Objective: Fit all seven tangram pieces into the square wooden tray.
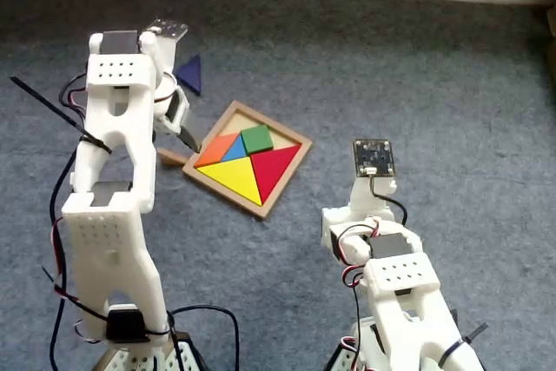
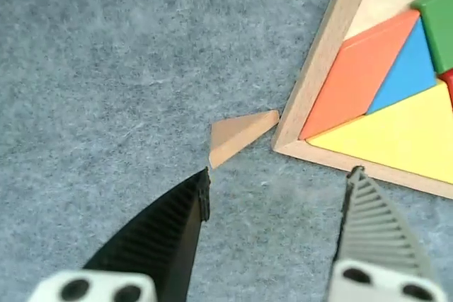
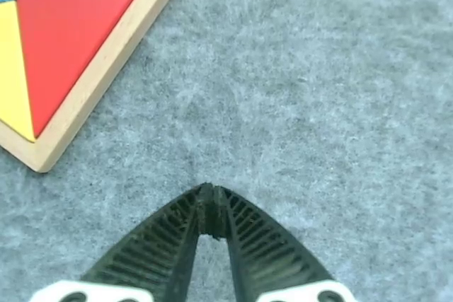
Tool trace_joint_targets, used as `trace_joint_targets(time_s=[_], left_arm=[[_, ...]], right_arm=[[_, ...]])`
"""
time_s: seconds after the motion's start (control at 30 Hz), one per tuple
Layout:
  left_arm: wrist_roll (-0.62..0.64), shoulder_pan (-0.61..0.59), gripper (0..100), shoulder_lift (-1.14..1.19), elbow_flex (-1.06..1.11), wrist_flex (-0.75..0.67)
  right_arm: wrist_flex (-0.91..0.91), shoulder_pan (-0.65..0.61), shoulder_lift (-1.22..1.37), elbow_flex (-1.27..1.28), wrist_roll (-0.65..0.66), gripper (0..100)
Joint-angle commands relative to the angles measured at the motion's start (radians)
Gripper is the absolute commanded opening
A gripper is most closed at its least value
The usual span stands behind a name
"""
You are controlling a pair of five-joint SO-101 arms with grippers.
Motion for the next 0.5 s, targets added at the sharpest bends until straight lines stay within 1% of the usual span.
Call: trace_joint_targets(time_s=[0.0, 0.2, 0.27, 0.4, 0.47], left_arm=[[-0.124, -0.016, 30, -0.039, -0.002, 0.009], [-0.319, -0.068, 30, 0.015, -0.025, -0.046], [-0.407, -0.071, 30, 0.047, -0.028, -0.057], [-0.592, -0.067, 25, 0.116, -0.028, -0.061], [-0.647, -0.065, 22, 0.136, -0.028, -0.061]], right_arm=[[-0.021, 0.012, -0.024, -0.002, 0.014, 0.9], [-0.021, 0.012, -0.024, -0.002, 0.014, 0.9], [-0.021, 0.012, -0.024, -0.002, 0.014, 0.9], [-0.021, 0.012, -0.024, -0.002, 0.014, 0.9], [-0.021, 0.012, -0.024, -0.002, 0.014, 0.9]])
